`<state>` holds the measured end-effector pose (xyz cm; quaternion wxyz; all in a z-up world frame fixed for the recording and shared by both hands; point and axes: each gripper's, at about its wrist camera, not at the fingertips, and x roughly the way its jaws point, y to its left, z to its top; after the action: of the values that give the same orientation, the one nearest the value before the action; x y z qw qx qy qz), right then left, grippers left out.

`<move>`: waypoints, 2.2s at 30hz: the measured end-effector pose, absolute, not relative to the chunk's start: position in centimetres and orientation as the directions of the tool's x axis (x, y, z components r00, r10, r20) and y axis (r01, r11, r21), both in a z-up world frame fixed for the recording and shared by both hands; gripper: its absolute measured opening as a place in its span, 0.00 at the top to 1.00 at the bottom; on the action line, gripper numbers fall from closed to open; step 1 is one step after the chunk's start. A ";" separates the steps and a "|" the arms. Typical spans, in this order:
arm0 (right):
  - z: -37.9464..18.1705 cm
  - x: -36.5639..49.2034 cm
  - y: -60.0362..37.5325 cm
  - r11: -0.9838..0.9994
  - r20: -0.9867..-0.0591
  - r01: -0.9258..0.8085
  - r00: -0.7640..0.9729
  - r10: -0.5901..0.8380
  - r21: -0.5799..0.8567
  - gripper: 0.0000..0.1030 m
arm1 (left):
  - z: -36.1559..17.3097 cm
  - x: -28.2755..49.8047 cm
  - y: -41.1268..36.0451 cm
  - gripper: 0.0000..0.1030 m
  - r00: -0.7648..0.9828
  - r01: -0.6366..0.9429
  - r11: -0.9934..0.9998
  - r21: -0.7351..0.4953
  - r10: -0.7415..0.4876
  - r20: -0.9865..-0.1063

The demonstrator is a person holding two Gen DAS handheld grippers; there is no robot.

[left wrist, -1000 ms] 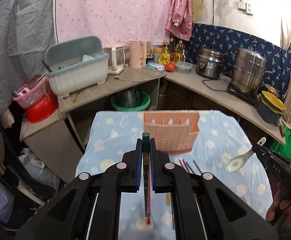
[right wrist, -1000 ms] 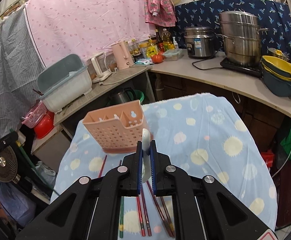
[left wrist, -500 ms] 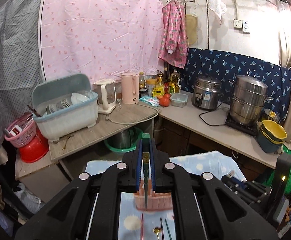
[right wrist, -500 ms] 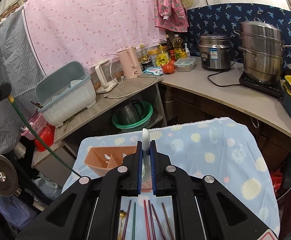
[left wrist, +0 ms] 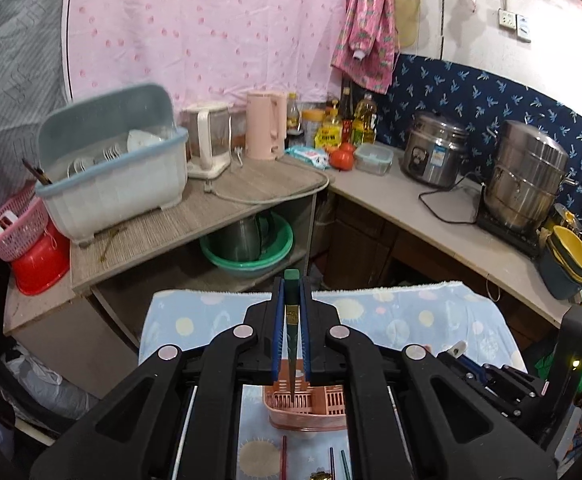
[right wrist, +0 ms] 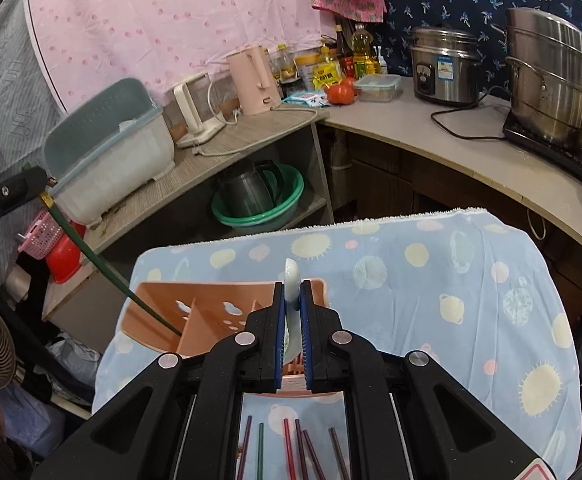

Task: Organize utensils
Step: 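Lift the green chopstick with left tool while right tool carries the spoon to the pink caddy, then open left tool over the caddy while right tool releases the spoon into it, then move left tool to a red chopstick while right tool approaches a dark-brown chopstick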

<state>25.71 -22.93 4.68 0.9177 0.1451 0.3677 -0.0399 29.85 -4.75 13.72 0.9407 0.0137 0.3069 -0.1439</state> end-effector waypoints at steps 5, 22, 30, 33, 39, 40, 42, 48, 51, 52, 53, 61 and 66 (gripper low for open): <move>3.3 26.6 -22.9 0.957 -0.704 0.189 0.710 0.021 0.220 0.93 | 11.4 30.9 -4.8 0.93 0.746 0.267 0.962 -0.063 -0.247 -0.618; 3.6 25.0 -23.1 0.952 -0.664 0.225 0.747 -0.033 0.206 0.59 | 8.8 29.9 -4.8 0.52 0.767 0.220 0.976 0.002 -0.172 -0.618; 4.9 21.7 -23.2 0.946 -0.644 0.220 0.765 -0.017 0.236 0.59 | 8.9 27.6 -4.1 0.52 0.764 0.217 0.976 -0.007 -0.174 -0.622; 5.2 20.1 -22.9 0.948 -0.639 0.218 0.769 -0.020 0.232 0.59 | 8.9 26.4 -3.8 0.52 0.762 0.215 0.977 -0.009 -0.173 -0.625; 5.4 16.0 -22.4 0.948 -0.642 0.216 0.767 -0.017 0.233 0.59 | 8.8 23.2 -3.4 0.52 0.753 0.229 0.973 -0.020 -0.190 -0.630; 5.4 15.5 -22.3 0.948 -0.644 0.215 0.765 -0.015 0.233 0.59 | 8.8 22.7 -3.3 0.52 0.751 0.230 0.973 -0.021 -0.192 -0.632; 5.2 13.9 -22.3 0.947 -0.646 0.218 0.763 -0.015 0.236 0.59 | 8.5 21.5 -3.2 0.52 0.745 0.236 0.971 -0.023 -0.196 -0.637; 4.3 9.4 -22.0 0.945 -0.670 0.227 0.742 -0.012 0.235 0.59 | 7.2 18.2 -2.9 0.52 0.722 0.254 0.967 -0.025 -0.207 -0.661; 3.5 7.8 -21.9 0.946 -0.686 0.233 0.728 -0.014 0.228 0.59 | 6.2 16.7 -2.8 0.52 0.704 0.259 0.965 -0.028 -0.209 -0.678; 3.2 7.2 -21.9 0.946 -0.693 0.235 0.721 -0.015 0.225 0.59 | 5.7 16.2 -2.7 0.52 0.696 0.262 0.965 -0.033 -0.212 -0.686; 2.9 6.5 -21.9 0.946 -0.698 0.239 0.716 -0.020 0.218 0.59 | 5.3 15.8 -2.6 0.52 0.689 0.262 0.965 -0.034 -0.212 -0.693; -1.7 2.9 -22.5 0.941 -0.767 0.282 0.641 -0.041 0.185 0.59 | -0.3 12.5 -2.3 0.52 0.612 0.280 0.960 -0.008 -0.185 -0.769; -5.0 1.4 -22.9 0.936 -0.808 0.305 0.589 -0.039 0.177 0.59 | -3.6 10.9 -1.2 0.52 0.573 0.268 0.963 -0.004 -0.163 -0.803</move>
<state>1.38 -22.91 -5.04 0.8785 0.1499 0.4429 -0.0980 10.92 -1.19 -3.57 0.8850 0.0589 0.4454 -0.1220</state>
